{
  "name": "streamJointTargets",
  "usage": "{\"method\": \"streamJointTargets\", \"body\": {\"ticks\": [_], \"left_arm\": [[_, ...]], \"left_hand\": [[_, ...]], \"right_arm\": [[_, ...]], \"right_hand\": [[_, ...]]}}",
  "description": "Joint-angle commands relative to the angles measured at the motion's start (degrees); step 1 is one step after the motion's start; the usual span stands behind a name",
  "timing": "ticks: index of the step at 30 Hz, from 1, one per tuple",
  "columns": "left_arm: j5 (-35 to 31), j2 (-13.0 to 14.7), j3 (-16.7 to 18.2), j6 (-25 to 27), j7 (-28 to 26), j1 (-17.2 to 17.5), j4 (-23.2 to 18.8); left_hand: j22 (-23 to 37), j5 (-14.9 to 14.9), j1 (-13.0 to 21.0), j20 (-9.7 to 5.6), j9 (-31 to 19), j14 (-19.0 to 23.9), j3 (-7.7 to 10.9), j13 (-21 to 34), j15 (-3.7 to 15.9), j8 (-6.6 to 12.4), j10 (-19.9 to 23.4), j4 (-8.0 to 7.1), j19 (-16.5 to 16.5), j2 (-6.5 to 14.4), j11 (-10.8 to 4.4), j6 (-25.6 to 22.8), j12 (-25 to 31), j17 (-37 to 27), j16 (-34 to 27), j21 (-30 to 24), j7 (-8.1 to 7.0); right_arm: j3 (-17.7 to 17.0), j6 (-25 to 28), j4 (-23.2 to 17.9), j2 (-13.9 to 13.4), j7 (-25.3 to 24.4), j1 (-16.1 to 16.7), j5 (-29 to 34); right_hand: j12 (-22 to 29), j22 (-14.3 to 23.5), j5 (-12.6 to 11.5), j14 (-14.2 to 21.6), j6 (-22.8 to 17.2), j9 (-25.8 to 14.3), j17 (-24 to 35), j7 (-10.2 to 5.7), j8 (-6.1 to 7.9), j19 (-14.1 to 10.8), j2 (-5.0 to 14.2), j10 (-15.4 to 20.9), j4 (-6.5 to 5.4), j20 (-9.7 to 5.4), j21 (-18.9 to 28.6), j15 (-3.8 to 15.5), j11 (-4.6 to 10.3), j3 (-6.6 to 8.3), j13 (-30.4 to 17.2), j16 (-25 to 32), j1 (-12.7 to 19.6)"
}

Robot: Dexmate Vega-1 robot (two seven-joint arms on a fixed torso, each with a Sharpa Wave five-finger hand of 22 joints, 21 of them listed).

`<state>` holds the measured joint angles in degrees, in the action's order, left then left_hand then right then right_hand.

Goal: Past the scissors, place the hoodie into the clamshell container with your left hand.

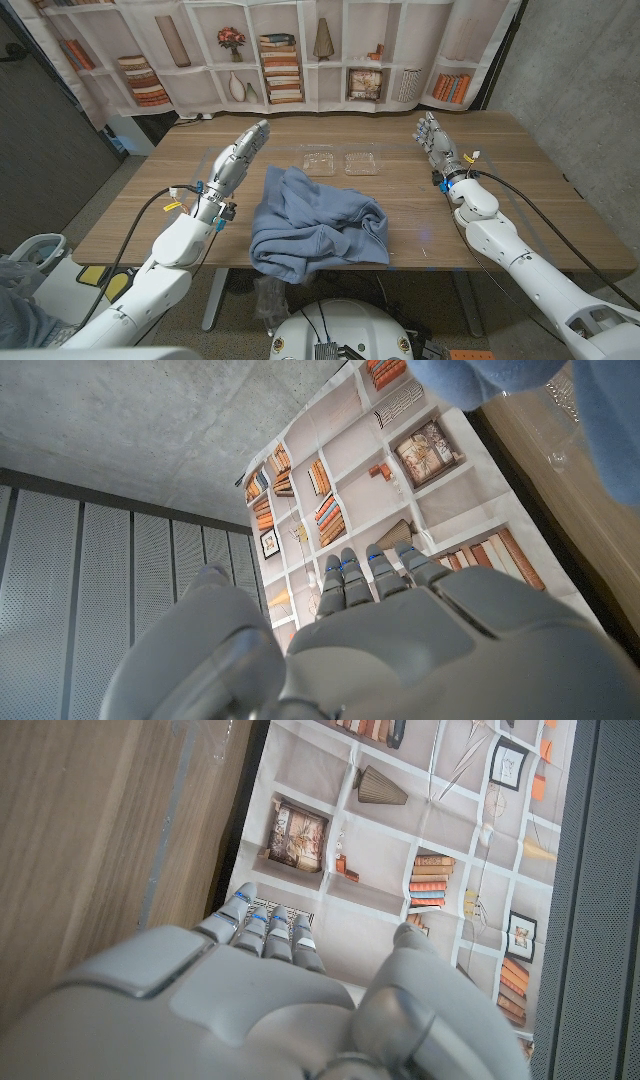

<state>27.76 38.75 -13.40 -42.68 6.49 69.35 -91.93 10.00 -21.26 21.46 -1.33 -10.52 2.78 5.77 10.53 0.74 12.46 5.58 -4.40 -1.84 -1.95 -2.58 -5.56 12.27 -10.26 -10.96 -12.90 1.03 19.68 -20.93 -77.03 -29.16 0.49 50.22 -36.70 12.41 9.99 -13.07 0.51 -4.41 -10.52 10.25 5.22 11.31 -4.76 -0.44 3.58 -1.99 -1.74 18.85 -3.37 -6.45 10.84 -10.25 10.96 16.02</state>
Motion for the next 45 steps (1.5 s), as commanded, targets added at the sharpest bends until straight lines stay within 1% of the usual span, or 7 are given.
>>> {"method": "streamJointTargets", "body": {"ticks": [1, 26, 28, 35, 37, 41, 45], "left_arm": [[-3.48, 2.17, 0.83, 0.04, -0.54, 0.73, -1.7], [-14.26, 6.47, 3.98, 4.6, -5.15, 4.33, -9.36], [-14.91, 6.83, 4.26, 5.02, -5.34, 4.66, -9.95], [-18.49, 7.81, 5.49, 6.87, -6.67, 6.12, -12.69], [-20.68, 8.22, 6.27, 8.8, -7.79, 7.05, -14.44], [-23.35, 8.85, 7.21, 11.64, -8.92, 8.28, -16.89], [-23.98, 9.12, 7.49, 11.66, -8.92, 8.76, -17.61]], "left_hand": [[0.22, -0.52, 0.94, 0.26, -0.23, -0.18, 0.06, 0.26, 0.16, -0.17, 0.0, 0.51, 0.08, -0.16, 0.05, -0.33, -0.1, -0.07, 0.04, 0.39, -0.33], [0.19, -0.81, 3.84, 0.1, -0.24, -1.33, -0.2, 0.28, -0.71, -0.89, -1.53, 2.42, -0.76, -1.43, 0.63, 1.11, -0.84, -0.02, 0.45, 1.17, -0.29], [0.19, -0.87, 4.67, 0.12, -0.24, -1.24, -0.26, 0.29, -2.29, -0.99, -1.66, 2.94, -0.75, -1.74, 0.75, 1.4, -0.86, -0.02, 0.37, 1.25, -0.27], [0.19, -0.97, 5.63, 0.45, -0.25, -1.41, -0.34, 0.3, -2.65, -1.25, -2.47, 3.53, -0.78, -2.07, 1.63, 2.18, -1.11, -0.02, 0.41, 1.34, -0.14], [0.27, -1.11, 6.86, 4.12, -0.26, -1.94, -0.48, 0.34, -2.73, -1.38, -2.91, 4.23, -0.54, -2.38, 1.28, 2.85, -1.11, -0.06, 0.48, 1.27, -0.73], [0.29, -1.14, 7.22, 4.45, -0.26, -2.31, -0.54, 0.35, -2.68, -1.47, -3.32, 4.42, -0.47, -2.45, 1.57, 3.21, -1.2, -0.07, 0.56, 1.26, -0.81], [0.31, -1.16, 7.45, 4.38, -0.27, -2.45, -0.57, 0.36, -2.7, -1.5, -3.49, 4.54, -0.5, -2.48, 1.83, 3.38, -1.21, -0.08, 0.57, 1.28, -0.91]], "right_arm": [[0.32, -0.11, 0.47, 0.51, -0.06, -0.55, 0.19], [0.44, 0.14, 0.34, 0.58, -0.24, -1.34, 0.5], [0.52, 0.07, 0.52, 0.65, -0.09, -1.5, 0.53], [0.78, -0.11, 1.48, 1.07, 0.34, -1.95, 0.49], [0.82, 0.04, 1.74, 1.27, 0.3, -2.04, 0.34], [1.05, -0.34, 2.49, 1.49, 0.83, -2.39, 0.46], [1.06, -0.28, 2.41, 1.61, 0.74, -2.5, 0.42]], "right_hand": [[-0.32, 0.22, 0.0, 0.25, -0.2, -0.16, 0.2, 0.23, -0.19, -0.73, 0.36, 0.08, 0.4, 0.07, -0.25, -0.19, 0.0, 0.18, -0.31, -0.15, 0.15], [-0.26, 0.24, 0.09, 0.38, -0.14, -0.17, 0.19, 0.0, -0.22, -0.9, 0.49, 0.39, 0.6, 0.23, -0.78, -0.24, 0.1, 0.11, -0.32, -0.14, 0.19], [-0.26, 0.24, 0.1, 0.4, -0.15, -0.17, 0.19, 0.01, -0.22, -0.91, 0.52, 0.4, 0.61, 0.23, -0.83, -0.25, 0.12, 0.11, -0.32, -0.14, 0.19], [-0.18, 0.25, 0.13, 0.48, -0.18, -0.18, 0.19, -0.02, -0.21, -1.02, 0.55, 0.64, 0.67, 0.2, -0.95, -0.26, 0.15, 0.09, -0.33, -0.12, 0.2], [-0.17, 0.25, 0.14, 0.47, -0.28, -0.18, 0.19, -0.03, -0.17, -1.05, 0.56, 0.68, 0.69, 0.19, -1.0, -0.24, 0.04, 0.08, -0.33, -0.13, 0.2], [-0.13, 0.26, 0.16, 0.51, -0.28, -0.18, 0.19, -0.05, -0.17, -1.1, 0.58, 0.82, 0.73, 0.17, -1.09, -0.2, 0.15, 0.07, -0.33, -0.13, 0.21], [-0.12, 0.26, 0.18, 0.51, -0.26, -0.18, 0.19, -0.05, -0.18, -1.2, 0.58, 0.87, 0.77, 0.09, -1.17, -0.25, 0.16, 0.04, -0.33, -0.14, 0.21]]}}
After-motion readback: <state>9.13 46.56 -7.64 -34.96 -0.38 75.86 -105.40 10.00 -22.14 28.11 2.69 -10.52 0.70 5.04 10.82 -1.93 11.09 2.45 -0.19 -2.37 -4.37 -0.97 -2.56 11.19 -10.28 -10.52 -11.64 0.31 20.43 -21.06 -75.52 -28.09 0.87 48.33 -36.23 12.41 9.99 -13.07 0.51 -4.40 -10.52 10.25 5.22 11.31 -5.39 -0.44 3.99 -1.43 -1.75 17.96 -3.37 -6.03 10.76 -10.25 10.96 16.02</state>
